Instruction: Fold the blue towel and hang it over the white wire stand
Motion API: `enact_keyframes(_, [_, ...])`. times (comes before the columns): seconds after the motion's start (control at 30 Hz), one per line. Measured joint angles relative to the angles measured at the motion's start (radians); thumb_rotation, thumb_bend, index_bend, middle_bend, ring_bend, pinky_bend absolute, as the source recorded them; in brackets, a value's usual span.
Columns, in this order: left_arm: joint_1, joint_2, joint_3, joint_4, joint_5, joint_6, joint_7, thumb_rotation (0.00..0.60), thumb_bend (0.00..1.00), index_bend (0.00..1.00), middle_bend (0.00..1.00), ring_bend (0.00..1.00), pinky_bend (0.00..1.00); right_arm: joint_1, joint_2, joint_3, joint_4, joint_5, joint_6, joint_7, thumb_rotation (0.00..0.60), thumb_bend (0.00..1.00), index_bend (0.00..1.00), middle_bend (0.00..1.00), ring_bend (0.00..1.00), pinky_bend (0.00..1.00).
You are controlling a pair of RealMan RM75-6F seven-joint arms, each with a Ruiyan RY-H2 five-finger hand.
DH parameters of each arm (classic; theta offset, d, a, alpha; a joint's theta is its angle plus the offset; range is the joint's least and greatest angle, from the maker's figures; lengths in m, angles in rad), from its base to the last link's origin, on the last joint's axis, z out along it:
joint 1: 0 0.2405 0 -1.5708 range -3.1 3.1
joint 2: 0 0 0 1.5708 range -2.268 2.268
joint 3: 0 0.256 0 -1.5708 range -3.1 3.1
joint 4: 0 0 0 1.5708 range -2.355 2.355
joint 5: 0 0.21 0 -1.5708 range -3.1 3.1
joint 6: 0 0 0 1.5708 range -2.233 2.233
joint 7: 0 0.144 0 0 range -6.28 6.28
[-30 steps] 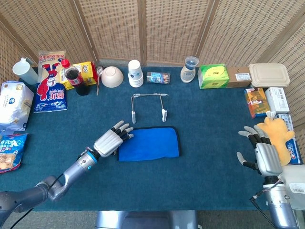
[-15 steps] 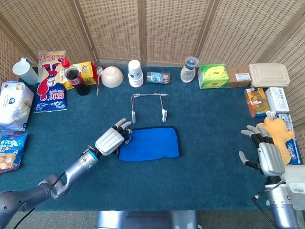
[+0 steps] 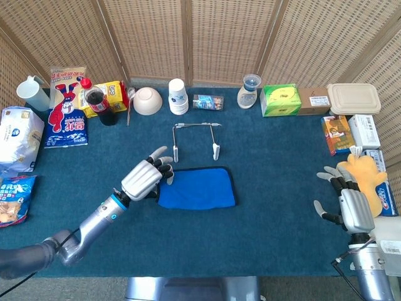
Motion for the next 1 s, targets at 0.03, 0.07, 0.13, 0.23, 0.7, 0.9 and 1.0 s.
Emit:
enact_keyframes(0.03, [-0.002,0.026,-0.012,-0.043,-0.012,-0.005,0.012,0.6,0.32,0.69,0.47,0.25,0.07,-0.001,-0.001,-0.001,0.003,-0.002,0.001,0.006,0.6,0.33,0.24,0.16,0.0,0.0])
enact_keyframes(0.07, [-0.005,0.06,-0.029,-0.1,-0.032,-0.013,0.031,0.6,0.32,0.69,0.47,0.25,0.07,-0.002,-0.003,-0.002,0.006,-0.004,0.001,0.012,0.6,0.33,0.24,0.16,0.0,0.0])
enact_keyframes(0.13, [-0.011,0.112,-0.06,-0.184,-0.07,-0.03,0.063,0.6,0.32,0.69,0.47,0.25,0.07,-0.004,-0.006,-0.005,0.015,-0.008,0.001,0.025,0.6,0.33,0.24,0.16,0.0,0.0])
enact_keyframes(0.23, [-0.024,0.181,-0.116,-0.298,-0.163,-0.067,0.111,0.6,0.32,0.69,0.47,0.25,0.07,-0.008,-0.01,-0.008,0.026,-0.013,0.002,0.043,0.6,0.33,0.24,0.16,0.0,0.0])
enact_keyframes(0.7, [-0.17,0.311,-0.326,-0.51,-0.639,-0.206,0.311,0.6,0.32,0.69,0.46,0.25,0.06,-0.045,-0.026,-0.025,0.086,-0.022,0.026,0.132,0.6,0.33,0.24,0.16,0.0,0.0])
enact_keyframes(0.9, [-0.211,0.331,-0.36,-0.556,-0.7,-0.187,0.357,0.6,0.32,0.7,0.46,0.24,0.05,-0.053,-0.024,-0.026,0.099,-0.029,0.034,0.16,0.6,0.33,0.23,0.16,0.0,0.0])
enact_keyframes(1.0, [-0.223,0.343,-0.367,-0.572,-0.732,-0.175,0.382,0.6,0.32,0.69,0.45,0.24,0.04,-0.057,-0.022,-0.026,0.106,-0.032,0.037,0.174,0.6,0.33,0.23,0.16,0.0,0.0])
